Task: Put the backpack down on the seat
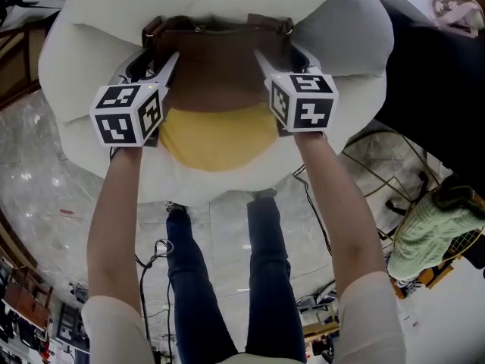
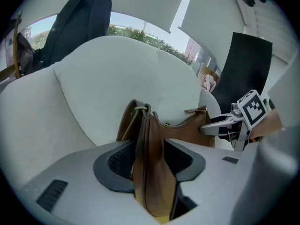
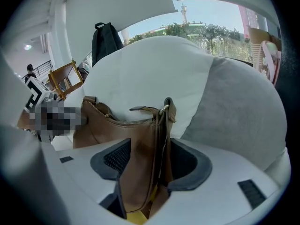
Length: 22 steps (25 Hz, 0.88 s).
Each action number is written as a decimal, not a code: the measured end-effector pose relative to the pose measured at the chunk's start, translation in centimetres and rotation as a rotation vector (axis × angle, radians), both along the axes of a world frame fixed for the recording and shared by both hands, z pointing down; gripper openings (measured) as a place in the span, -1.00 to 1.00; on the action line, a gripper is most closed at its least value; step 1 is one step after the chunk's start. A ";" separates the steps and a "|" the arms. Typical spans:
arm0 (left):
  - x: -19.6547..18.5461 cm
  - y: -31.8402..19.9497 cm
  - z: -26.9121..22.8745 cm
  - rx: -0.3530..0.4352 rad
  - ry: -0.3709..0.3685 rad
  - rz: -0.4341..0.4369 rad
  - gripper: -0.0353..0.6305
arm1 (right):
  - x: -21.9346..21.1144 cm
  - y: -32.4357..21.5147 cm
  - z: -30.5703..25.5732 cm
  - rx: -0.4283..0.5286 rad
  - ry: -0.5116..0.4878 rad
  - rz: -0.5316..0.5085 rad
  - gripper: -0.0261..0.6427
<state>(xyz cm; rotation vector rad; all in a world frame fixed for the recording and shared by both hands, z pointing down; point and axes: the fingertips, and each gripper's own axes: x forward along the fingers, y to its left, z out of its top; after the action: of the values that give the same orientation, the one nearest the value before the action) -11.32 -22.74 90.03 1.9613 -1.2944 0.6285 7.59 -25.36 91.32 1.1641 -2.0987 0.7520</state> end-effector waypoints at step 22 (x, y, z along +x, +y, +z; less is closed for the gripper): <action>-1.3 3.5 -4.8 0.005 0.007 -0.048 -0.67 | 1.9 2.4 -5.7 0.045 0.052 0.012 -0.74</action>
<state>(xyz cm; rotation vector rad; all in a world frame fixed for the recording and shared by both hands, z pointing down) -12.57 -19.26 85.18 1.9290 -1.3361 0.5945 9.45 -23.00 85.66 1.2086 -2.0770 0.6766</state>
